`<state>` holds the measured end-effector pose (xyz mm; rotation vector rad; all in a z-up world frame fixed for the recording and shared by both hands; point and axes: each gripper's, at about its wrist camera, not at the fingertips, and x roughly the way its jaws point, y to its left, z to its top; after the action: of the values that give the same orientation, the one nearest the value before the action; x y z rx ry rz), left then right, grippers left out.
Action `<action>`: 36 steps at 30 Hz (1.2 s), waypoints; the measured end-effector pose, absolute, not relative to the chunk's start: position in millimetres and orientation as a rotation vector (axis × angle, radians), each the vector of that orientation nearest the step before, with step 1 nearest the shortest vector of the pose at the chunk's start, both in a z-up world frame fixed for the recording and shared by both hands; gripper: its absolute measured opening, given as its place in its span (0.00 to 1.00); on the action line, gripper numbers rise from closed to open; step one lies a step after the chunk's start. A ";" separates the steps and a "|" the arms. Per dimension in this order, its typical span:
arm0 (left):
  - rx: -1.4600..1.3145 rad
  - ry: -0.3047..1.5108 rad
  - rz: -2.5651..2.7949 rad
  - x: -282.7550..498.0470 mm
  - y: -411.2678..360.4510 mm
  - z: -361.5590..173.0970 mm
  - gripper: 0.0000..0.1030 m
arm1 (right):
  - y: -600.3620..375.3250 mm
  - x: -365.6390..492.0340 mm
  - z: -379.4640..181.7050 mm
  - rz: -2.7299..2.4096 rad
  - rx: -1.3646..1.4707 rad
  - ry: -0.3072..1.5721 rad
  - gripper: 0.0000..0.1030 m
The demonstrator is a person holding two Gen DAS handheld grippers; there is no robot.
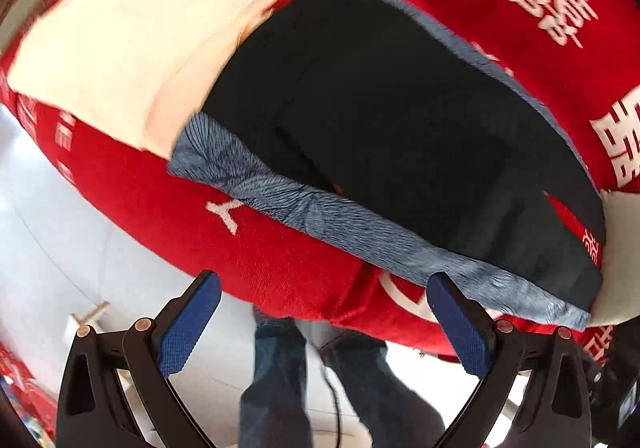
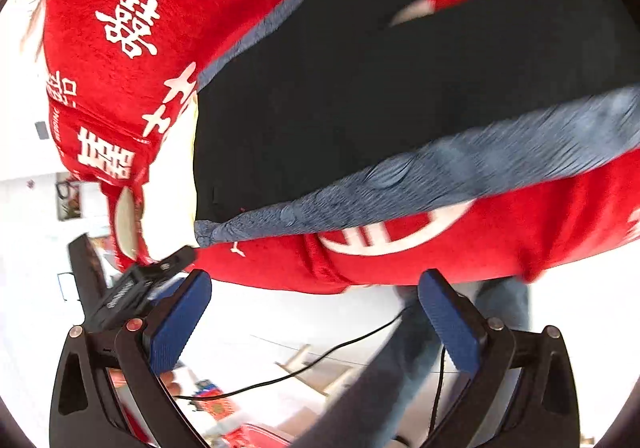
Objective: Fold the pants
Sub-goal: 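Grasp the grey waistband with the right gripper while the left gripper grasps it too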
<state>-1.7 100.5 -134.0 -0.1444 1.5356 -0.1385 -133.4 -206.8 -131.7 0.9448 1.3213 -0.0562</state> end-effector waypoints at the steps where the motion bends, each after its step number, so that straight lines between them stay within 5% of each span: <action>1: -0.184 1.539 -0.150 -1.3 107.4 -148.2 1.00 | -200.5 -132.3 -143.5 -0.046 0.966 1.319 1.00; 8: -0.378 1.495 -0.241 6.5 137.1 -190.8 1.00 | -159.5 -111.2 -224.9 0.066 1.131 1.248 0.95; 14: -0.447 1.511 -0.295 17.4 141.8 -207.5 1.00 | -153.2 -97.7 -256.5 0.047 1.227 1.158 0.81; 17: -0.453 1.523 -0.308 20.3 137.4 -210.2 1.00 | -161.1 -96.2 -259.3 0.009 1.317 1.114 0.54; 18: -0.472 1.527 -0.311 22.7 137.5 -210.7 1.00 | -163.4 -95.7 -258.3 -0.006 1.333 1.107 0.33; 20: -0.511 1.524 -0.307 28.7 142.2 -211.1 1.00 | -169.1 -93.4 -251.9 -0.010 1.362 1.072 0.20; 31: -0.721 1.474 -0.221 53.6 152.8 -213.2 1.00 | -172.3 -80.2 -198.2 0.145 1.274 1.006 0.18; 32: -0.715 1.467 -0.212 56.3 151.6 -213.6 0.96 | -171.1 -80.6 -199.0 0.150 1.261 1.017 0.18; 33: -0.705 1.469 -0.206 59.8 148.8 -214.7 0.78 | -169.9 -79.4 -201.2 0.154 1.249 1.031 0.20; 35: -0.672 1.467 -0.218 62.4 147.4 -213.2 0.69 | -172.5 -85.1 -209.5 0.149 1.229 1.064 0.21; 36: -0.670 1.456 -0.257 64.4 145.6 -211.4 0.47 | -174.1 -88.5 -213.9 0.143 1.226 1.074 0.24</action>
<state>64.4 145.6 -211.4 -0.6699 1.4561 -0.2574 -88.5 -174.1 -213.9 1.2257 1.0739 0.1427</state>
